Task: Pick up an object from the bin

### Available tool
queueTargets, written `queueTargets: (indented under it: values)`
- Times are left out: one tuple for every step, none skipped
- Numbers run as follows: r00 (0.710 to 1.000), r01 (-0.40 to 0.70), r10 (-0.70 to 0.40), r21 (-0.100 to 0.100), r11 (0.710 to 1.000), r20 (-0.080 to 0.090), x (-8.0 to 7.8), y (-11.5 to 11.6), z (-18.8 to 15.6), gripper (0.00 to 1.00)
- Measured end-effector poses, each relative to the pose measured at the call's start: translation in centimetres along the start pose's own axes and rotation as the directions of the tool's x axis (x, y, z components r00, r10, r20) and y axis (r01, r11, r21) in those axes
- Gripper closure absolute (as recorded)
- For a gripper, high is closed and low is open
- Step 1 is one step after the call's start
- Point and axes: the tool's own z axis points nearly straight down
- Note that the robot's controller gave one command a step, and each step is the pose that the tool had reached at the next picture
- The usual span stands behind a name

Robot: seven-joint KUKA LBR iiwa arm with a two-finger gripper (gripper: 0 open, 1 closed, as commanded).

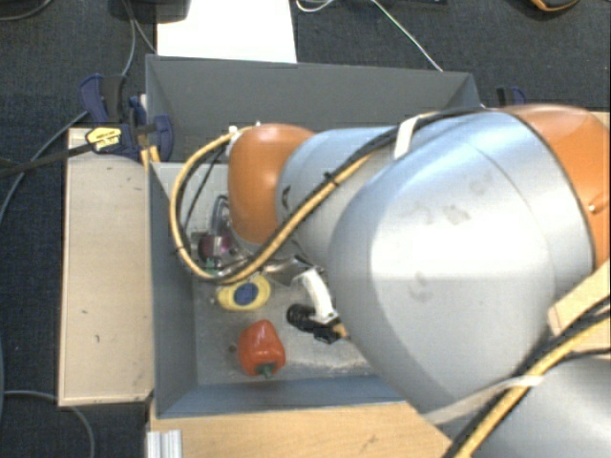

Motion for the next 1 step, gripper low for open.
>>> queueTargets:
  values:
    - [1.000, 0.002, -0.002, -0.004, 1.000, 0.005, -0.08, -0.14, -1.23, 1.00]
